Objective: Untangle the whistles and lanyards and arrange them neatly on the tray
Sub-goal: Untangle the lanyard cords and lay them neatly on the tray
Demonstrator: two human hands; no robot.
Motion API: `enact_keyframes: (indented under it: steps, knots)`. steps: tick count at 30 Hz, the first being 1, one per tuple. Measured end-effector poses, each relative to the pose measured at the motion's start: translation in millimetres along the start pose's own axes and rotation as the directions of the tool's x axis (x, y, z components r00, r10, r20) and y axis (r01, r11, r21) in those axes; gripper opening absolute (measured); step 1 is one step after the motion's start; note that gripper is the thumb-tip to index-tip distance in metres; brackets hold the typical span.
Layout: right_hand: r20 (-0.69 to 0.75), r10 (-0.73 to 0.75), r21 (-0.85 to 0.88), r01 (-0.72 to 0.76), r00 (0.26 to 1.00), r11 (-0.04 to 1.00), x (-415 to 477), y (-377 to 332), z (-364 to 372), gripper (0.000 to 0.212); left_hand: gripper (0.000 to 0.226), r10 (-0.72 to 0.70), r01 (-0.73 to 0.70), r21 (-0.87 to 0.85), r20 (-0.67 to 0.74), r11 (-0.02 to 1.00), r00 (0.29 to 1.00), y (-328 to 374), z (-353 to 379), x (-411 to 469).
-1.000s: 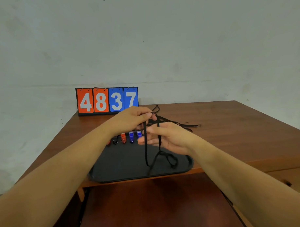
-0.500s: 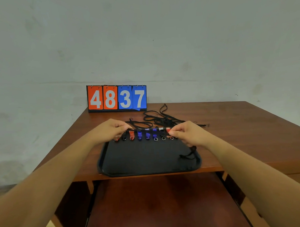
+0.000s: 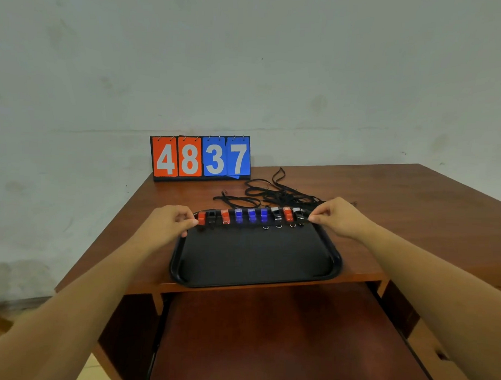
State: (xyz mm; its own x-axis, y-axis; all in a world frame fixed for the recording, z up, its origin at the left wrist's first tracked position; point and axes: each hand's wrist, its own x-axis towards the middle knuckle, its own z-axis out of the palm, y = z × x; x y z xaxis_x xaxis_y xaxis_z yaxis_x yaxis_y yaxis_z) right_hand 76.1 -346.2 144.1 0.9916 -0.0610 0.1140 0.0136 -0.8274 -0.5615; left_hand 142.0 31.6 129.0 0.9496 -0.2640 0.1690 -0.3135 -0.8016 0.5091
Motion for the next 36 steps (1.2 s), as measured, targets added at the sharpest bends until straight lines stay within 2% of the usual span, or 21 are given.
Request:
enact_keyframes:
  steps: [4, 8, 12, 15, 26, 29, 32, 36]
  knots:
    - [-0.033, 0.038, -0.035, -0.039, 0.999, 0.999, 3, 11, 4, 0.021, 0.012, -0.011, 0.011, 0.018, 0.026, 1.0, 1.0, -11, 7, 2]
    - [-0.076, 0.076, -0.055, -0.08, 0.994, 0.995, 6, 20, 10, 0.021, 0.022, -0.057, 0.057, -0.001, 0.057, 0.998, 0.997, -16, 10, 6]
    - [-0.171, 0.122, -0.022, -0.128, 0.978, 0.992, 8, 25, 16, 0.014, 0.007, -0.071, 0.071, -0.049, 0.001, 0.996, 0.998, -20, 10, 6]
    - [-0.237, 0.142, -0.013, -0.149, 0.961, 0.989, 12, 28, 19, 0.006, 0.005, -0.054, 0.054, -0.007, -0.003, 0.999, 0.999, -19, 9, 8]
    - [-0.259, 0.196, -0.023, -0.208, 0.946, 0.978, 20, 34, 30, 0.011, 0.01, -0.062, 0.059, 0.091, 0.038, 0.994, 0.997, -30, 16, 20]
    - [-0.254, 0.211, -0.009, -0.221, 0.944, 0.975, 18, 35, 32, 0.012, 0.009, -0.049, 0.044, 0.095, 0.057, 0.995, 0.997, -30, 18, 21]
    - [-0.257, 0.22, 0.01, -0.225, 0.941, 0.974, 17, 35, 32, 0.009, 0.005, -0.06, 0.059, 0.083, 0.016, 0.995, 0.998, -30, 18, 22]
    - [-0.267, 0.224, 0.028, -0.225, 0.937, 0.974, 18, 36, 31, 0.01, 0.011, -0.083, 0.079, 0.097, 0.046, 0.992, 0.995, -26, 19, 25]
